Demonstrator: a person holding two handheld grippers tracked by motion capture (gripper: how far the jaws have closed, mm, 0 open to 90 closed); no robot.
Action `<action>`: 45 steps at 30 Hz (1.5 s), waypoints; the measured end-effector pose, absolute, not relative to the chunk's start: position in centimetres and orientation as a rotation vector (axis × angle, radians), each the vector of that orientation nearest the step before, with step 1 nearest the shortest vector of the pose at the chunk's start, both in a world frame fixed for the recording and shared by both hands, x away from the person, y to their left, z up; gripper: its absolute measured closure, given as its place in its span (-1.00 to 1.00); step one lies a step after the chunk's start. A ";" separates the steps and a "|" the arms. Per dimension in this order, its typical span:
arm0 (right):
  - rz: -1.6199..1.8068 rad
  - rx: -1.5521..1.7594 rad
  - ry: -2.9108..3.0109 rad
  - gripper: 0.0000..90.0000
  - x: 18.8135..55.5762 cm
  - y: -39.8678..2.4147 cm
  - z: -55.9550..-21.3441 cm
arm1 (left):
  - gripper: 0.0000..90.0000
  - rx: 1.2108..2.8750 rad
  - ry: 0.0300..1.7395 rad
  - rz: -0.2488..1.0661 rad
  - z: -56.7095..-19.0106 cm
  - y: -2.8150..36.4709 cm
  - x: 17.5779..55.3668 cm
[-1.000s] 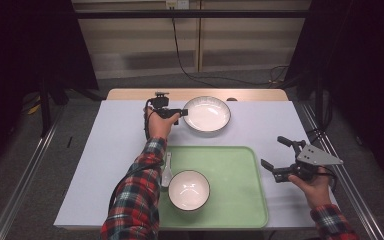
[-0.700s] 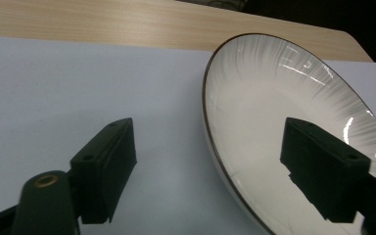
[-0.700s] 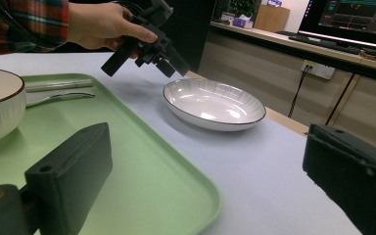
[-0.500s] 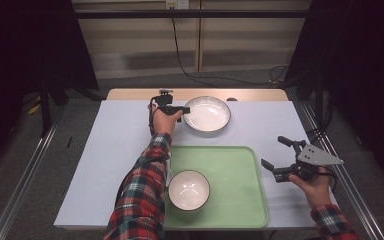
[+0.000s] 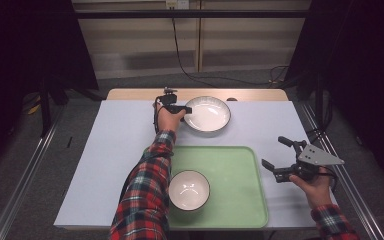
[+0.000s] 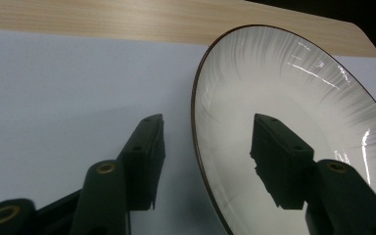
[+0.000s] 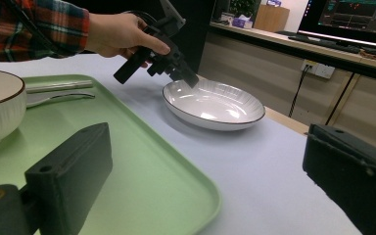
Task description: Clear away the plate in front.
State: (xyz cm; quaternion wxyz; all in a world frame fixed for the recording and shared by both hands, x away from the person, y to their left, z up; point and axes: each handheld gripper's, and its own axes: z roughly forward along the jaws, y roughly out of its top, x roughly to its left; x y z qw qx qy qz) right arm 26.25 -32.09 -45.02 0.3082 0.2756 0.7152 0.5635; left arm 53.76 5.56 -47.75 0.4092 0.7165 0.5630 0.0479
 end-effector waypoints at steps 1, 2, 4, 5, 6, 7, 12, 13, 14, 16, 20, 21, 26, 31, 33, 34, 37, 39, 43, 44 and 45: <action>1.490 0.731 1.889 -0.92 26.3 -32.1 -45.0 | 0.05 1.811 1.415 0.134 -47.8 5.5 53.9; 1.489 0.730 1.890 -0.92 26.3 -32.1 -45.0 | 0.07 1.805 1.422 0.126 -47.9 5.4 53.9; 1.487 0.724 1.896 -0.92 26.2 -32.1 -45.0 | 0.15 1.806 1.425 0.104 -48.0 5.3 54.0; 1.489 0.728 1.893 -0.92 26.2 -32.1 -45.0 | 0.15 1.813 1.424 0.109 -48.1 5.2 54.0; 1.487 0.731 1.890 -0.92 26.3 -32.1 -45.0 | 0.16 1.813 1.424 0.102 -48.2 5.2 54.0; 1.485 0.731 1.890 -0.92 26.3 -32.1 -45.0 | 0.17 1.811 1.426 0.097 -48.4 5.1 54.1; 1.483 0.724 1.894 -0.92 26.2 -32.2 -45.0 | 0.23 1.799 1.433 0.089 -48.6 4.7 54.2; 1.483 0.723 1.893 -0.92 26.2 -32.2 -45.0 | 0.26 1.793 1.442 0.086 -48.5 4.7 54.2; 1.485 0.724 1.890 -0.92 26.2 -32.3 -45.0 | 0.27 1.787 1.448 0.073 -48.5 4.6 54.2; 1.490 0.731 1.885 -0.92 26.2 -32.2 -45.0 | 0.36 1.799 1.447 0.072 -48.6 4.4 54.2; 1.485 0.720 1.890 -0.92 26.2 -32.3 -45.0 | 0.46 1.791 1.469 0.079 -48.6 4.6 54.3; 1.482 0.723 1.891 -0.92 26.2 -32.2 -45.0 | 0.53 1.792 1.477 0.080 -48.6 4.6 54.3; 1.482 0.731 1.888 -0.92 26.2 -32.2 -45.0 | 0.62 1.779 1.511 0.069 -48.4 4.6 54.4; 1.480 0.728 1.893 -0.92 26.3 -32.2 -45.0 | 0.69 1.772 1.538 0.012 -48.1 4.9 54.4; 1.478 0.717 1.900 -0.92 26.3 -32.2 -45.0 | 0.73 1.772 1.529 -0.001 -47.8 5.1 54.4; 1.478 0.717 1.898 -0.92 26.3 -32.2 -45.0 | 0.75 1.769 1.527 -0.008 -47.6 5.2 54.4; 1.480 0.730 1.887 -0.92 26.3 -32.1 -45.0 | 0.82 1.754 1.503 -0.020 -46.8 5.4 54.3; 1.475 0.718 1.898 -0.92 26.3 -32.2 -45.0 | 0.86 1.752 1.489 -0.014 -46.2 5.3 54.2; 1.475 0.725 1.899 -0.92 26.3 -32.1 -45.0 | 0.88 1.771 1.469 -0.007 -45.5 5.2 53.9; 1.476 0.722 1.902 -0.92 26.4 -32.1 -45.1 | 0.88 1.772 1.457 0.000 -45.3 5.1 53.8; 1.475 0.718 1.910 -0.92 26.4 -32.1 -45.1 | 0.89 1.768 1.448 0.004 -45.1 5.0 53.8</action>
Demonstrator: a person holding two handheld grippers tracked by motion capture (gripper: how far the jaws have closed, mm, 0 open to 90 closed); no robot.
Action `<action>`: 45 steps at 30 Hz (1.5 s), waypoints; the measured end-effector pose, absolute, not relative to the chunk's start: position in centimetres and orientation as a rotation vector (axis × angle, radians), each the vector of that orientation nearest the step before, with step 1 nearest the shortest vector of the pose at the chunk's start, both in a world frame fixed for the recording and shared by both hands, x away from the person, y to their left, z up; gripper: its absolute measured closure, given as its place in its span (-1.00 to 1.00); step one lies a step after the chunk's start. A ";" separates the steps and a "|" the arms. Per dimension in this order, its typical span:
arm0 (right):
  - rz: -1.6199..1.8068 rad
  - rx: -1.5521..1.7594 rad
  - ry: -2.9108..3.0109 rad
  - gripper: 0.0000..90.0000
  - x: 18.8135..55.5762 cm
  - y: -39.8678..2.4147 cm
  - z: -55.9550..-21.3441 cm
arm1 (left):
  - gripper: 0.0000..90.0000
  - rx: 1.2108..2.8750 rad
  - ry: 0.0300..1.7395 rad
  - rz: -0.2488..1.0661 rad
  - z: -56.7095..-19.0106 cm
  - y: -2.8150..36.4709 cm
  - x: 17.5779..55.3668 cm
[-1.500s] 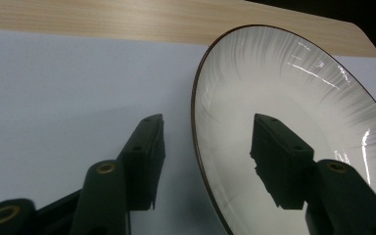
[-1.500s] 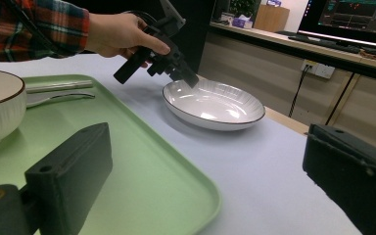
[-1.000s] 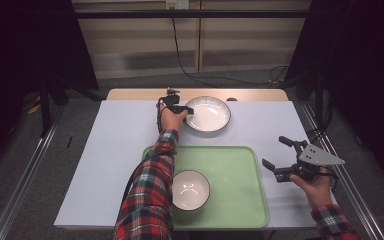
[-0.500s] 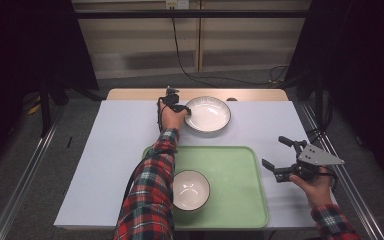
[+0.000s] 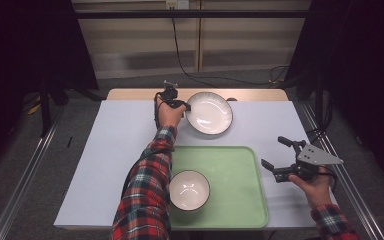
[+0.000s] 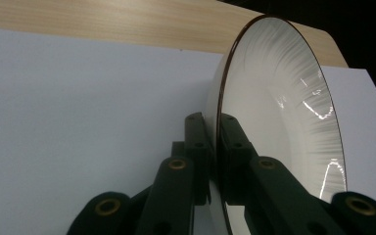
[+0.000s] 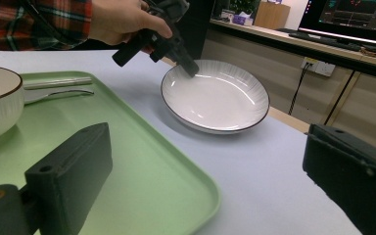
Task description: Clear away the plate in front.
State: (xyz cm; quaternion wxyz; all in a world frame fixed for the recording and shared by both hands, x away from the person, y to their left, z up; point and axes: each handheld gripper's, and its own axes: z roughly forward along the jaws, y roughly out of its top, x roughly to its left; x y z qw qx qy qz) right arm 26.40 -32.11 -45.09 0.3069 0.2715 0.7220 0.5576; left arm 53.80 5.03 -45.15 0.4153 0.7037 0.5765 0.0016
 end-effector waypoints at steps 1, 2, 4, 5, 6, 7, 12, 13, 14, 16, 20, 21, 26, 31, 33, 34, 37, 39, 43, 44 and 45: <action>1.470 0.724 1.904 -0.92 26.4 -32.1 -45.1 | 0.89 1.783 1.439 0.015 -44.9 5.0 53.8; 1.471 0.725 1.904 -0.92 26.4 -32.1 -45.1 | 0.89 1.789 1.440 0.014 -44.8 4.9 53.8; 1.468 0.730 1.903 -0.92 26.5 -32.1 -45.1 | 0.89 1.793 1.436 0.015 -44.4 4.7 53.8; 1.462 0.732 1.902 -0.93 26.5 -32.1 -45.1 | 0.89 1.812 1.431 0.023 -44.2 4.6 53.8; 1.457 0.741 1.897 -0.93 26.5 -32.1 -45.1 | 0.89 1.820 1.426 0.026 -44.0 4.6 53.8; 1.453 0.748 1.896 -0.94 26.5 -32.1 -45.1 | 0.88 1.841 1.412 0.031 -43.7 4.6 53.9; 1.463 0.774 1.896 -0.96 26.8 -32.1 -45.2 | 0.87 1.885 1.384 0.034 -42.5 4.6 53.7; 1.464 0.781 1.892 -0.96 26.8 -32.1 -45.2 | 0.87 1.886 1.382 0.040 -42.3 4.7 53.6; 1.462 0.783 1.892 -0.97 26.9 -32.1 -45.2 | 0.86 1.888 1.366 0.035 -41.9 4.9 53.4; 1.456 0.795 1.909 -0.98 27.0 -32.0 -45.3 | 0.87 1.891 1.353 0.034 -41.4 5.0 53.1; 1.455 0.798 1.935 -1.00 27.3 -31.9 -45.3 | 0.87 1.896 1.298 0.027 -40.0 5.3 52.2; 1.458 0.818 1.909 -1.00 27.5 -31.7 -45.4 | 0.87 1.894 1.281 0.023 -39.7 5.3 51.9; 1.466 0.916 1.897 -1.00 28.0 -31.5 -45.0 | 0.87 1.920 1.188 0.041 -38.4 5.4 50.1; 1.525 0.994 1.861 -1.00 28.9 -31.1 -44.5 | 0.87 1.945 1.127 0.022 -37.7 5.3 48.5; 1.544 1.014 1.856 -1.00 29.2 -31.0 -44.4 | 0.87 1.959 1.085 0.027 -37.5 5.1 47.7; 1.551 1.038 1.847 -1.00 29.4 -30.8 -44.4 | 0.87 1.964 1.069 0.016 -37.4 4.9 47.3; 1.561 1.043 1.874 -1.00 30.1 -30.3 -44.4 | 0.87 1.973 1.026 -0.005 -36.9 4.6 46.4; 1.579 1.055 1.884 -1.00 30.5 -30.0 -44.5 | 0.87 1.978 0.995 -0.023 -36.7 4.3 45.8; 1.591 1.110 1.893 -0.95 31.2 -29.8 -44.8 | 0.87 1.987 0.934 -0.037 -36.2 3.5 44.8; 1.600 1.123 1.898 -0.93 31.4 -29.8 -44.8 | 0.87 1.988 0.919 -0.058 -36.0 3.2 44.4; 1.623 1.134 1.910 -0.86 31.7 -29.7 -44.9 | 0.87 1.984 0.907 -0.060 -35.9 3.0 44.3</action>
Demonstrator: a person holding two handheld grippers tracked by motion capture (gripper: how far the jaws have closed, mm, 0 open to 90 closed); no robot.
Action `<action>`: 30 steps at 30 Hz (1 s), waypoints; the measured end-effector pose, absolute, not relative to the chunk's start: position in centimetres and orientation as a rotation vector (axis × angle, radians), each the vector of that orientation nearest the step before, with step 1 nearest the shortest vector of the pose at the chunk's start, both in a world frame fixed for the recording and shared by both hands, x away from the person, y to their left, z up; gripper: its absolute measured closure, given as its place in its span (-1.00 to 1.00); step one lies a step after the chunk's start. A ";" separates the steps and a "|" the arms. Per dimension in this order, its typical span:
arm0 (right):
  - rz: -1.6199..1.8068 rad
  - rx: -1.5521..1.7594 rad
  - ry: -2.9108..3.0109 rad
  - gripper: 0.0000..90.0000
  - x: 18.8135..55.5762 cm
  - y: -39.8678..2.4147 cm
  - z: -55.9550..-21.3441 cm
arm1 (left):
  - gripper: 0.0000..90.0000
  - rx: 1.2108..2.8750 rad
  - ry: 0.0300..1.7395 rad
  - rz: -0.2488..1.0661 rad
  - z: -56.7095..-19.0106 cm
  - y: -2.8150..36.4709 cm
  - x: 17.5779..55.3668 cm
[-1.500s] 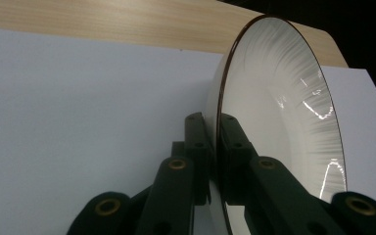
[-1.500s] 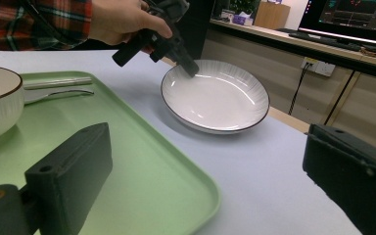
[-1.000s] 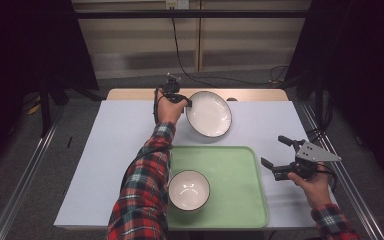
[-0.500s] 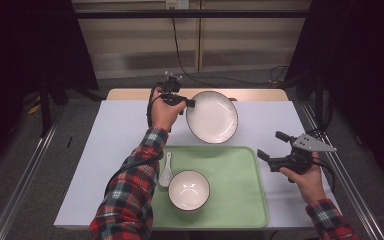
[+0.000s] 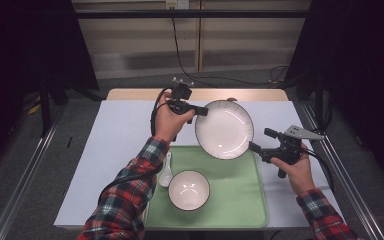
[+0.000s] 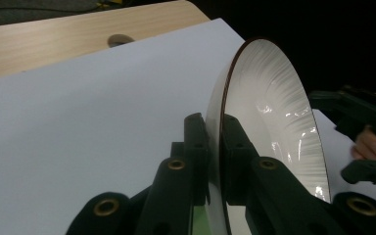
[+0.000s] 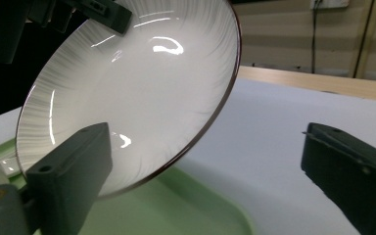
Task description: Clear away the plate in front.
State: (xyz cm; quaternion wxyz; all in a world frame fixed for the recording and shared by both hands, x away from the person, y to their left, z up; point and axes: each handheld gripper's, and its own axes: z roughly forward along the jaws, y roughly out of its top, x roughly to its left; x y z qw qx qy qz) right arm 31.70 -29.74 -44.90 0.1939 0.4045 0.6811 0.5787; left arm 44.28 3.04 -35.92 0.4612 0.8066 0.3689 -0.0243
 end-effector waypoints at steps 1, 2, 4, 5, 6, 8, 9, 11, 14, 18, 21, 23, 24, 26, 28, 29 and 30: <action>1.629 1.138 1.921 -0.81 31.8 -29.7 -44.9 | 0.88 1.982 0.903 -0.065 -35.8 2.9 44.1; 1.654 1.131 1.930 -0.78 32.0 -29.6 -45.0 | 0.87 1.976 0.901 -0.076 -35.8 2.7 43.9; 1.674 1.133 1.959 -0.72 32.3 -29.4 -45.2 | 0.87 1.973 0.885 -0.068 -35.6 2.4 43.4; 1.676 1.141 1.968 -0.61 32.3 -29.4 -45.3 | 0.87 1.977 0.865 -0.066 -35.5 2.2 43.1; 1.705 1.125 1.999 -0.47 32.5 -29.4 -45.4 | 0.87 1.977 0.856 -0.069 -35.5 2.0 43.0; 1.736 1.128 2.010 -0.24 32.6 -29.3 -45.7 | 0.87 1.987 0.829 -0.070 -35.3 1.6 42.6; 1.767 1.105 2.017 -0.07 32.6 -29.2 -45.6 | 0.87 1.999 0.830 -0.075 -35.3 1.3 42.4; 1.809 1.086 2.005 0.07 32.5 -29.1 -45.5 | 0.87 2.009 0.809 -0.071 -35.4 1.0 42.3; 1.810 1.091 2.005 0.16 32.3 -29.2 -45.4 | 0.86 2.006 0.780 -0.060 -35.4 0.9 42.2; 1.868 1.104 1.988 0.37 32.0 -29.4 -45.0 | 0.83 1.984 0.774 -0.080 -35.1 1.1 42.2; 1.912 1.147 1.975 0.52 32.0 -29.7 -44.8 | 0.80 1.989 0.751 -0.070 -34.8 1.1 42.0; 1.939 1.191 1.972 0.57 32.1 -29.8 -44.8 | 0.80 1.994 0.741 -0.059 -34.6 1.0 41.8; 1.941 1.204 1.975 0.58 32.0 -29.8 -44.8 | 0.79 1.990 0.741 -0.058 -34.6 1.0 41.8; 1.923 1.200 1.963 0.60 31.9 -29.8 -44.8 | 0.78 1.993 0.724 -0.054 -34.6 0.9 41.8; 1.932 1.246 1.982 0.64 31.8 -29.9 -44.7 | 0.77 2.006 0.720 -0.049 -34.6 0.8 41.7; 1.928 1.267 1.981 0.65 31.8 -29.9 -44.7 | 0.77 2.011 0.713 -0.043 -34.7 0.7 41.7; 1.923 1.278 1.975 0.67 31.7 -29.9 -44.7 | 0.76 2.010 0.711 -0.043 -34.7 0.7 41.7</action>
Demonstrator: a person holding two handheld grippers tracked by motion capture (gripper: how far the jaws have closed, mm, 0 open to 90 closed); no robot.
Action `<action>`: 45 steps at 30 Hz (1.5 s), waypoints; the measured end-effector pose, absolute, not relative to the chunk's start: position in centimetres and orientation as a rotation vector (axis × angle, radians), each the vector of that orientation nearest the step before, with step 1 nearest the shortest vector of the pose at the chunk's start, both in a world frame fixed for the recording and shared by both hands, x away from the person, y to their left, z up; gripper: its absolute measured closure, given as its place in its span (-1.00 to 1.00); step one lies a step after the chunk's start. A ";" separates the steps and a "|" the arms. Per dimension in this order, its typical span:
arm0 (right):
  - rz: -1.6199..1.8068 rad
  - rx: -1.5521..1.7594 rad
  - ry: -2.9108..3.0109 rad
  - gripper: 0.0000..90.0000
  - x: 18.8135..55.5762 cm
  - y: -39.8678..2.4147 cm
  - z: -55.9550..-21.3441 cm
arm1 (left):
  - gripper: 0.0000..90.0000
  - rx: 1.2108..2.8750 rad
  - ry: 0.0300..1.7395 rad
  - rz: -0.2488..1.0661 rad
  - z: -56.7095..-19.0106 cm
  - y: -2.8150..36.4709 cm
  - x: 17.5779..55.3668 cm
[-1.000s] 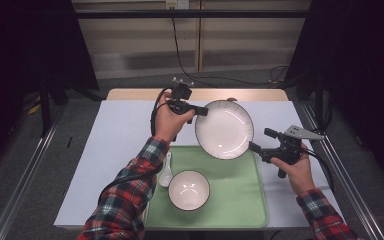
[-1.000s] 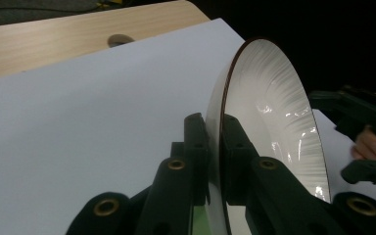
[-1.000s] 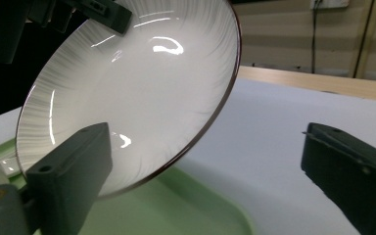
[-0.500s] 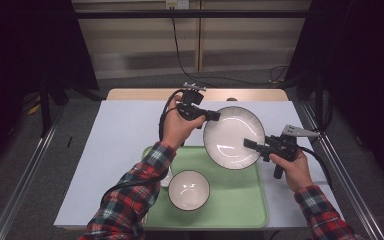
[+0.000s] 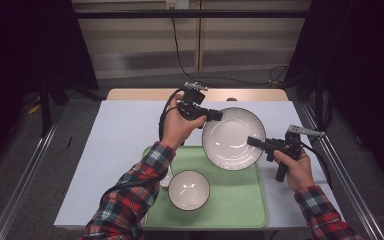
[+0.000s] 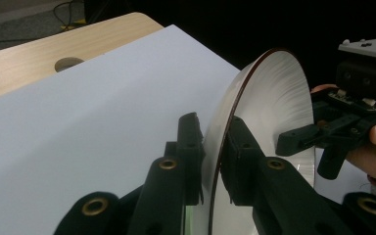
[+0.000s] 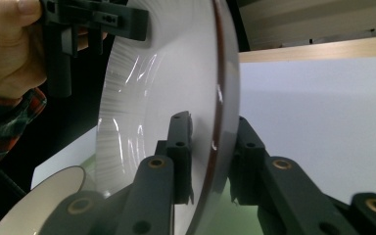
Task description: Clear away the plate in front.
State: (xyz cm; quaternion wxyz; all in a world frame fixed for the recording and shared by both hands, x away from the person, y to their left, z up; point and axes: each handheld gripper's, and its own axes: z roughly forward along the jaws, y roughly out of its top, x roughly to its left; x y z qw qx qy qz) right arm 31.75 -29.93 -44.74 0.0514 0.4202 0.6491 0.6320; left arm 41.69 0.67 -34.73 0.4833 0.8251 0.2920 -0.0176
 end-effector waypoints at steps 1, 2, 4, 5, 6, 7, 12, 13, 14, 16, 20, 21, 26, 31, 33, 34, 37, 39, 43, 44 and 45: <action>1.928 1.297 1.968 0.70 31.7 -30.0 -44.8 | 0.75 2.004 0.712 -0.046 -34.8 0.7 41.7; 1.951 1.338 1.923 0.78 31.6 -30.0 -44.7 | 0.71 2.008 0.712 -0.048 -34.8 0.7 41.8; 1.946 1.351 1.899 0.81 31.5 -30.2 -44.3 | 0.68 2.001 0.692 -0.031 -34.9 0.6 41.6; 1.926 1.355 1.905 0.81 31.5 -30.2 -44.2 | 0.68 2.009 0.692 -0.030 -34.9 0.4 41.5; 1.919 1.362 1.914 0.82 31.4 -30.3 -44.0 | 0.69 2.009 0.689 -0.034 -34.9 0.4 41.5; 1.911 1.373 1.910 0.82 31.3 -30.3 -44.0 | 0.68 2.009 0.688 -0.038 -34.9 0.4 41.6; 1.905 1.406 1.897 0.82 31.1 -30.2 -43.7 | 0.68 1.994 0.669 -0.023 -34.9 0.4 41.7; 1.906 1.413 1.891 0.82 31.0 -30.2 -43.6 | 0.67 1.991 0.678 -0.031 -34.9 0.4 41.7; 1.907 1.418 1.892 0.82 31.0 -30.2 -43.6 | 0.67 1.973 0.688 -0.051 -35.1 0.5 41.8; 1.898 1.428 1.887 0.82 31.0 -30.1 -43.6 | 0.66 1.972 0.691 -0.052 -35.2 0.5 41.8; 1.904 1.449 1.885 0.82 31.1 -30.2 -43.6 | 0.56 1.963 0.702 -0.025 -35.6 0.7 41.9; 1.899 1.450 1.880 0.82 31.0 -30.2 -43.6 | 0.51 1.957 0.703 -0.024 -35.7 0.9 42.0; 1.900 1.448 1.881 0.82 31.0 -30.4 -43.6 | 0.08 1.930 0.701 -0.003 -36.1 1.7 42.2; 1.885 1.456 1.882 0.82 31.0 -30.3 -43.7 | -0.25 1.909 0.722 0.034 -36.0 3.0 42.2; 1.888 1.456 1.879 0.82 31.0 -30.3 -43.7 | -0.35 1.897 0.733 0.043 -36.0 3.5 42.2; 1.888 1.454 1.874 0.82 31.0 -30.3 -43.7 | -0.42 1.890 0.736 0.052 -36.0 3.7 42.2; 1.879 1.462 1.869 0.82 31.0 -30.4 -43.7 | -0.56 1.877 0.745 0.058 -36.1 4.5 42.1; 1.880 1.460 1.866 0.82 31.0 -30.4 -43.8 | -0.61 1.893 0.749 0.067 -36.3 4.9 42.1; 1.880 1.485 1.863 0.82 30.9 -30.5 -43.8 | -0.69 1.878 0.765 0.089 -36.6 6.0 41.9; 1.876 1.488 1.861 0.82 30.9 -30.5 -43.8 | -0.70 1.881 0.768 0.101 -36.7 6.3 41.8; 1.878 1.488 1.859 0.82 30.9 -30.5 -43.7 | -0.72 1.887 0.771 0.109 -36.7 6.6 41.8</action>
